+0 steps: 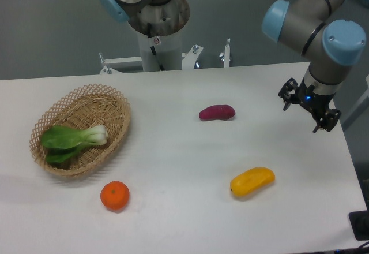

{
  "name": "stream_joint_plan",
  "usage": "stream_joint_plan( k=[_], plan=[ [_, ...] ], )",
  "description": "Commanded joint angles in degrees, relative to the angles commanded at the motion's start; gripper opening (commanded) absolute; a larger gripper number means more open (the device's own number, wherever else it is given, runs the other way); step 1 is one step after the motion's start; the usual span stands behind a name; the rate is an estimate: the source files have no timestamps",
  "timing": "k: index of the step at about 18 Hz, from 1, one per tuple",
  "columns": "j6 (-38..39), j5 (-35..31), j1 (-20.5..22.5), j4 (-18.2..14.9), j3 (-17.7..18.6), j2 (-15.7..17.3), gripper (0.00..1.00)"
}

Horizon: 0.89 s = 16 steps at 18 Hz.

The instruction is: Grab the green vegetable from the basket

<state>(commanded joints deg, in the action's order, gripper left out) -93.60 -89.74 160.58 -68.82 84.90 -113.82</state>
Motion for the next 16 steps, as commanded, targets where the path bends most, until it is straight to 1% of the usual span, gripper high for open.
stream_joint_plan(
  k=[9,10,12,16],
  plan=[
    [1.67,0.79,-1.14,0.35,1.32,0.53,1.0],
    [2.89,0.96,-1.66,0.35,1.41,0.61,1.0],
    [7.88,2.19,-2.54,0.26,1.49,0.79,1.0],
    [13.26,2.55,-7.02,0.88,5.27,3.16,1.0]
  ],
)
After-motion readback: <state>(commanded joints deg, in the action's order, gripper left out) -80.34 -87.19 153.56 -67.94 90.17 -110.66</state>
